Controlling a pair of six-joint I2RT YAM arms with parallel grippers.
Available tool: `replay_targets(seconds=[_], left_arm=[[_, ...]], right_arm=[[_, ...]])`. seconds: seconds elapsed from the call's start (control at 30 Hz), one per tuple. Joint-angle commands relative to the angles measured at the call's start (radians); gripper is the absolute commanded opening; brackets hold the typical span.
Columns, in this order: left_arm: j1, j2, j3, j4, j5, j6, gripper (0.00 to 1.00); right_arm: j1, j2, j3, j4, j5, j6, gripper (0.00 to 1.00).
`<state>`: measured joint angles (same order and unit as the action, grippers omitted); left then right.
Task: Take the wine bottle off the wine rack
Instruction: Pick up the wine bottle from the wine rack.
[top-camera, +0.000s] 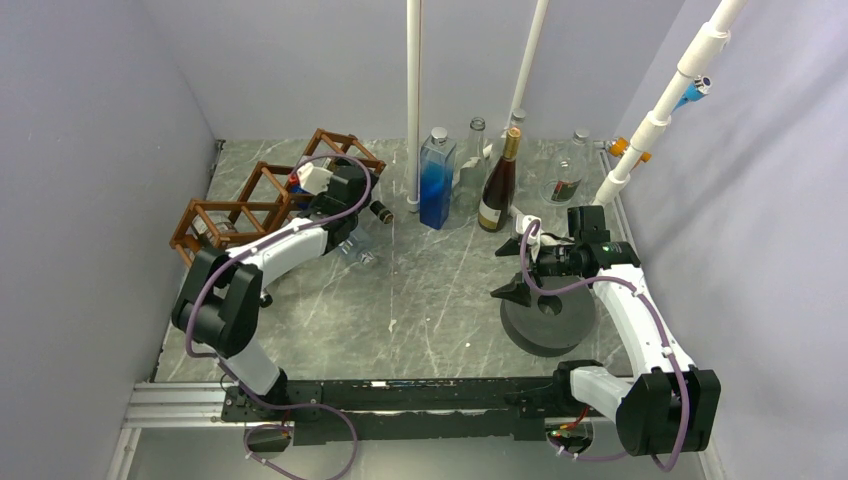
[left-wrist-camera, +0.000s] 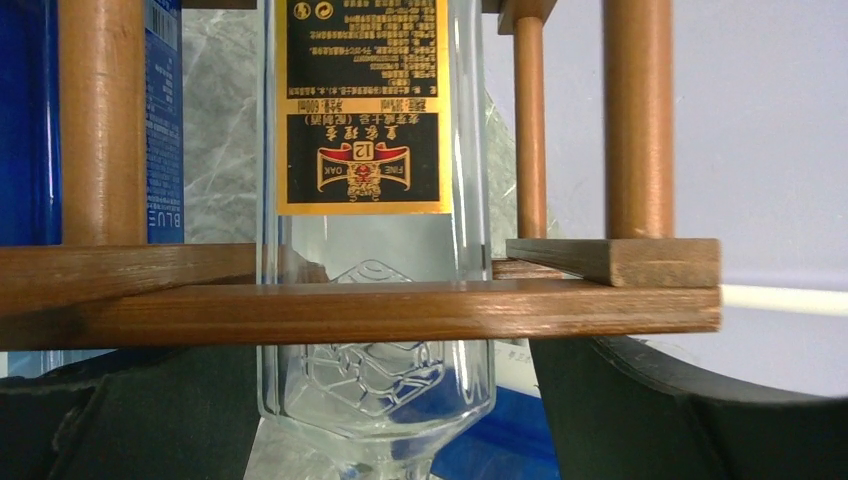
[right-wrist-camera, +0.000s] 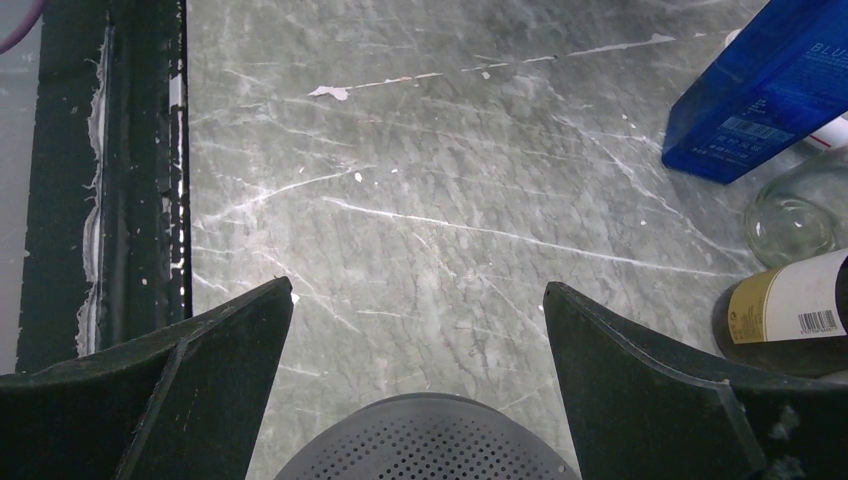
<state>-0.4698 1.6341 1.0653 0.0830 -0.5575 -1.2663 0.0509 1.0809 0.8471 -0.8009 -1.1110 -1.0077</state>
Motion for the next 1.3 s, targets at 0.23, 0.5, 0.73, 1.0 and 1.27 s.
replay_targets(seconds=[0.23, 0.5, 0.73, 1.0, 1.27], left_arm=[[0.010, 0.038, 0.044, 0.005, -0.042, -0.079, 0.85], [0.014, 0.064, 0.042, 0.021, -0.049, -0.093, 0.75], [0.016, 0.037, 0.004, 0.068, -0.030, -0.060, 0.07], [-0.007, -0.065, -0.078, 0.127, -0.035, -0.062, 0.00], [-0.065, -0.143, -0.107, 0.115, -0.064, -0.057, 0.00]], right_arm=[[-0.006, 0.008, 0.027, -0.006, -0.048, -0.037, 1.00], [-0.008, 0.011, 0.027, -0.012, -0.047, -0.043, 1.00], [-0.009, 0.011, 0.028, -0.015, -0.048, -0.046, 1.00], [-0.010, 0.010, 0.029, -0.018, -0.050, -0.049, 1.00], [-0.011, 0.008, 0.029, -0.019, -0.053, -0.051, 1.00]])
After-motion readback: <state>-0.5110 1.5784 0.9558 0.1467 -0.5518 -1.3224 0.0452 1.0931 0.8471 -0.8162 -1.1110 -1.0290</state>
